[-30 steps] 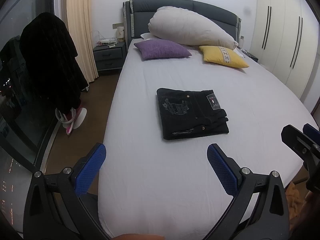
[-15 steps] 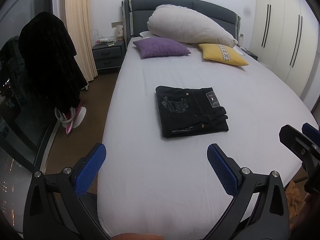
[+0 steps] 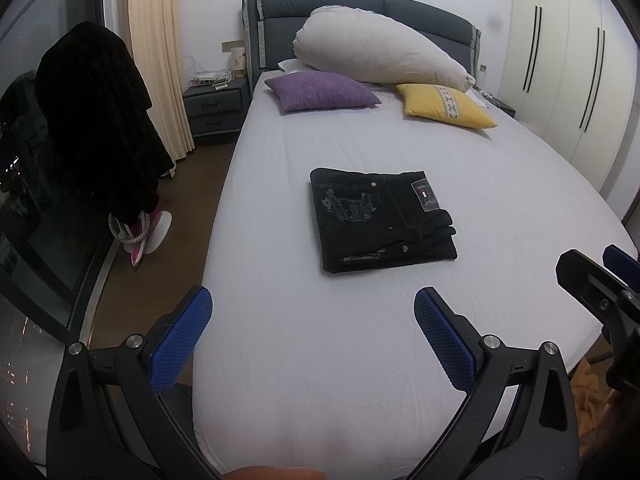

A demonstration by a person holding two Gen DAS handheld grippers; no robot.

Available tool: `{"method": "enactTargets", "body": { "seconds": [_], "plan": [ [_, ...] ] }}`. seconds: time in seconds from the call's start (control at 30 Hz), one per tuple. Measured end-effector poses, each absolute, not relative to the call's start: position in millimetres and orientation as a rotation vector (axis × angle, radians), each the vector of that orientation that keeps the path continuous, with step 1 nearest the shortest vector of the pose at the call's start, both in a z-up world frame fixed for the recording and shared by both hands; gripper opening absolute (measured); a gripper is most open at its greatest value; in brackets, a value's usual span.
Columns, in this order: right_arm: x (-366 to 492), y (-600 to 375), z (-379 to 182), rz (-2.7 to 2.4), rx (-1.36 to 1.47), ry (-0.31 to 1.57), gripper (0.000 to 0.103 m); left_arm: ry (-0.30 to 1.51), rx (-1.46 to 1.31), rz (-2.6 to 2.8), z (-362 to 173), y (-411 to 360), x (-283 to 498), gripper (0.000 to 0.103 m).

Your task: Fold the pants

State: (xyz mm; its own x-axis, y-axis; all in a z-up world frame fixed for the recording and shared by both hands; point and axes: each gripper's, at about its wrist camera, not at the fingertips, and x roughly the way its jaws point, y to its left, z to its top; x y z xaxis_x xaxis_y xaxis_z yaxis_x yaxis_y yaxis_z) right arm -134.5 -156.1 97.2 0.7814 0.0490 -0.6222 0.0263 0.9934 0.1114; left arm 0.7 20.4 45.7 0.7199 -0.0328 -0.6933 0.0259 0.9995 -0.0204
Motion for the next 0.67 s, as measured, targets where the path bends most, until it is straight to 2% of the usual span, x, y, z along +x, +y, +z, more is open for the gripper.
{"method": "enactTargets", "body": {
  "seconds": [0.67],
  "plan": [
    [-148.2, -159.8, 85.5, 0.011, 0.128, 0.685, 0.103, 0.760, 0.013, -0.028, 38.4, 20.8, -5.7, 0.103]
  ]
}}
